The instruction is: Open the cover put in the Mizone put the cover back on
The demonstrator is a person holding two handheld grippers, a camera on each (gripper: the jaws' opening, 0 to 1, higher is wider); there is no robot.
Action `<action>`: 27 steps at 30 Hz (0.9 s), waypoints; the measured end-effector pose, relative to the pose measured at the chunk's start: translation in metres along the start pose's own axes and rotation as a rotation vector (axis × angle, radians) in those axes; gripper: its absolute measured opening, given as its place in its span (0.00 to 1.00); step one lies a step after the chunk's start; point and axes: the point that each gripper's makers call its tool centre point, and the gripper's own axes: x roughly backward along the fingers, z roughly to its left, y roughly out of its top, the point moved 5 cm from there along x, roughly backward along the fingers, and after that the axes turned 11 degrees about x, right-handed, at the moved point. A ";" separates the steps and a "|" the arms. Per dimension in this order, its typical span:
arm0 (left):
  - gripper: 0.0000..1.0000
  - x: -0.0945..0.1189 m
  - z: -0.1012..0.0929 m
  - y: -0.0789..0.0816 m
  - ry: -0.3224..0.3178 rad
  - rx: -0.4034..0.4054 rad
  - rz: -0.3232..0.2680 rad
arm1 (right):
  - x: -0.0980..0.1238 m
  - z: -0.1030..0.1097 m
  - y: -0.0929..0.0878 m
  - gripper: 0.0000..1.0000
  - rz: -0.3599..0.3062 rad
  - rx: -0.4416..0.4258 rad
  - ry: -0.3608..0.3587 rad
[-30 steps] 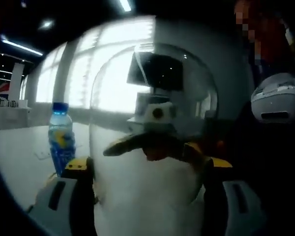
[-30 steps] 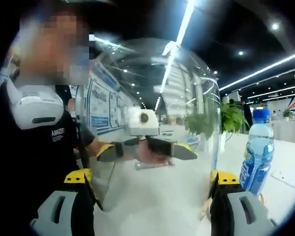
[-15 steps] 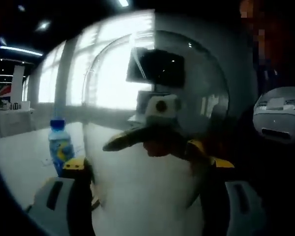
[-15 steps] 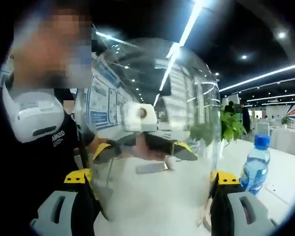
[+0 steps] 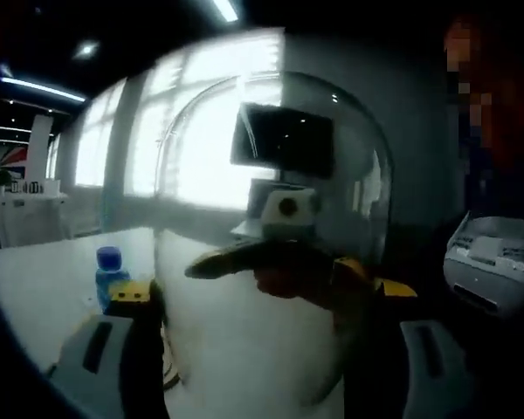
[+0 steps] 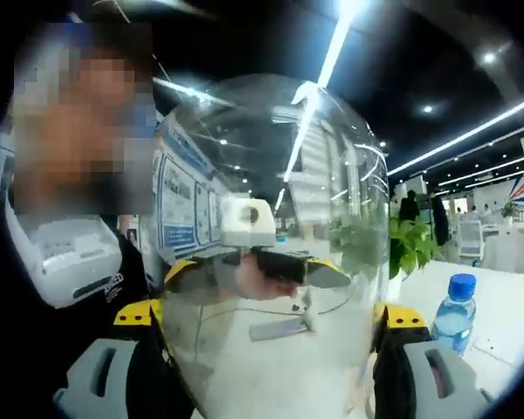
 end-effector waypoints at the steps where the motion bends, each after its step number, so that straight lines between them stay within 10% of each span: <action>1: 0.81 0.000 0.000 0.003 -0.002 0.000 -0.007 | 0.000 -0.001 0.004 0.90 -0.001 0.002 -0.002; 27: 0.81 -0.012 0.007 0.093 0.016 -0.092 -0.029 | -0.009 -0.051 0.083 0.90 -0.039 0.090 0.012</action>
